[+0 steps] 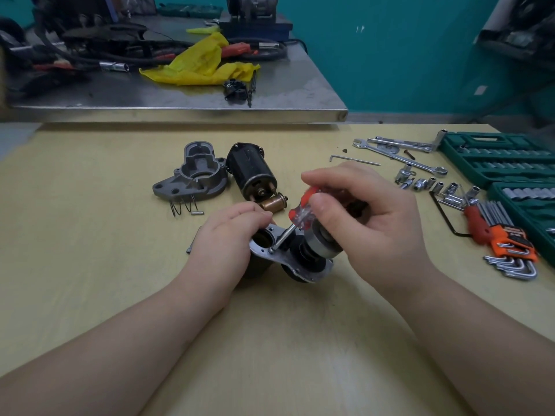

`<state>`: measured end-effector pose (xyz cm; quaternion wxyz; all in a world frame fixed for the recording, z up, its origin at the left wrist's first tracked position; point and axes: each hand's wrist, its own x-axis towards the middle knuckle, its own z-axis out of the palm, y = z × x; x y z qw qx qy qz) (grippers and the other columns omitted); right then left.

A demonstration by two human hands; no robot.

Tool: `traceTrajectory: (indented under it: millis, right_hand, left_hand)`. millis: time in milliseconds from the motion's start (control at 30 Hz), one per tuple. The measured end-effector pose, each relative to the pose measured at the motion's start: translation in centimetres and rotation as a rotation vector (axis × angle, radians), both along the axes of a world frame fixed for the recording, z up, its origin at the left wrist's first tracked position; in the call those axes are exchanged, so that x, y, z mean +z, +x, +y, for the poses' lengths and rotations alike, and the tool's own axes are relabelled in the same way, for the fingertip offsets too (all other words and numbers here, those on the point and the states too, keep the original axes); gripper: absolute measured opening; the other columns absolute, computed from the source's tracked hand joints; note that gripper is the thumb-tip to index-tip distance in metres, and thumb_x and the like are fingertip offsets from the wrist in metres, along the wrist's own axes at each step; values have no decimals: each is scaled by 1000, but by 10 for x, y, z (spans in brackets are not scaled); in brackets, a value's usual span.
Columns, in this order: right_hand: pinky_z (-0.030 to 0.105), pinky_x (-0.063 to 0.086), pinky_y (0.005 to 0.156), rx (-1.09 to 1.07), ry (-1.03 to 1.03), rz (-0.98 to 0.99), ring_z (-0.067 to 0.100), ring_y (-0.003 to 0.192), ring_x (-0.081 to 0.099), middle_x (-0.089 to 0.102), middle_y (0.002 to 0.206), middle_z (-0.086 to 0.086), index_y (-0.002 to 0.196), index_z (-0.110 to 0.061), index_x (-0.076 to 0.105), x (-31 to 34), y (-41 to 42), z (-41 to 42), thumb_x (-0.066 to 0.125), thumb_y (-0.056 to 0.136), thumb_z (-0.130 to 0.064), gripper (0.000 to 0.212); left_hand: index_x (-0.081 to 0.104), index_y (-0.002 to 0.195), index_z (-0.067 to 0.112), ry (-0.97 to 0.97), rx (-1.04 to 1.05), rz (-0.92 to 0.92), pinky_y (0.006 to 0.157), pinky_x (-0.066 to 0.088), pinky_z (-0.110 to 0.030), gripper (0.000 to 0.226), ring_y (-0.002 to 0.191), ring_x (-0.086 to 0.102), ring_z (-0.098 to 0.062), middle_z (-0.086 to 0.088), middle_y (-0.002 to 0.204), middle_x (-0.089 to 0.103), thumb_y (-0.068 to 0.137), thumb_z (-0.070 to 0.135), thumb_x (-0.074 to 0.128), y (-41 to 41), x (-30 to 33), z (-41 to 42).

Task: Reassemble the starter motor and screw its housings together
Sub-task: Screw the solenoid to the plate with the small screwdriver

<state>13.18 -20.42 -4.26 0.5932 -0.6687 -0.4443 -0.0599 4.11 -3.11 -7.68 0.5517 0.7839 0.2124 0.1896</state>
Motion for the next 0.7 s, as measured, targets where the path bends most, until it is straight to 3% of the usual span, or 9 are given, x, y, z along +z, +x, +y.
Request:
traceTrajectory:
  millis: [67, 133, 233, 300, 367, 433, 500, 600, 700]
  right_hand:
    - [32, 54, 75, -4, 8, 2, 15, 86, 66, 70, 89, 5, 108, -23, 77, 1, -1, 1, 75, 94, -17, 15]
    - [30, 53, 73, 6, 22, 17, 16, 86, 65, 70, 91, 4, 111, -25, 77, 1, -1, 1, 75, 97, -23, 14]
    - [40, 59, 81, 35, 30, 10, 16, 101, 69, 74, 108, 4, 117, -25, 75, 0, 0, -1, 62, 101, -16, 23]
    - [48, 59, 82, 27, 13, -8, 20, 102, 71, 77, 106, 5, 119, -21, 75, -1, 1, -2, 61, 99, -5, 29]
    - [41, 58, 80, 16, 9, -22, 18, 95, 71, 75, 98, 8, 118, -19, 75, -1, 1, -1, 67, 98, -5, 26]
    - [29, 55, 77, 17, 18, -16, 14, 88, 69, 70, 92, 10, 116, -20, 75, 0, 0, 1, 75, 97, -16, 20]
    - [32, 55, 76, 24, 22, -5, 18, 90, 67, 69, 95, 11, 118, -21, 75, 0, 0, 1, 71, 97, -26, 21]
    - [43, 58, 83, 58, 20, -19, 19, 104, 67, 70, 112, 8, 123, -21, 72, -1, 1, -1, 62, 102, -14, 25]
    - [50, 56, 81, 43, 14, -40, 24, 99, 70, 74, 109, 10, 123, -18, 72, -2, 1, -2, 62, 98, 0, 32]
  left_hand:
    - [65, 74, 17, -31, 2, -5, 63, 40, -11, 25, 70, 55, 4, -1, 80, 65, 83, 39, 57, 0, -1, 0]
    - [68, 77, 17, -79, 27, -8, 74, 46, -17, 25, 76, 61, -2, 0, 81, 67, 80, 41, 59, 1, -1, 0]
    - [68, 74, 19, -115, 47, 0, 79, 46, -32, 22, 83, 62, -10, -1, 84, 67, 76, 40, 59, 1, 2, -2]
    - [68, 76, 22, -84, 20, -9, 73, 47, -15, 21, 74, 60, 7, 2, 79, 67, 81, 39, 57, 0, 1, -3]
    - [68, 92, 19, -45, -8, -39, 62, 42, 0, 19, 65, 58, 16, 10, 78, 65, 91, 36, 60, -1, -1, -4]
    - [69, 98, 14, -18, -4, -47, 60, 41, 0, 15, 64, 59, 14, 8, 82, 65, 101, 27, 63, -1, -4, -3]
    - [74, 103, 7, -57, 0, -38, 64, 46, -6, 19, 72, 61, 4, 0, 89, 70, 104, 23, 63, 0, -5, -2]
    - [72, 81, 17, -60, 14, -30, 65, 43, -8, 22, 78, 60, -2, 4, 82, 69, 92, 33, 62, 1, -4, 0]
    - [68, 78, 17, -75, 31, -23, 69, 43, -14, 24, 75, 58, 3, 1, 85, 68, 80, 38, 58, 2, -3, 0]
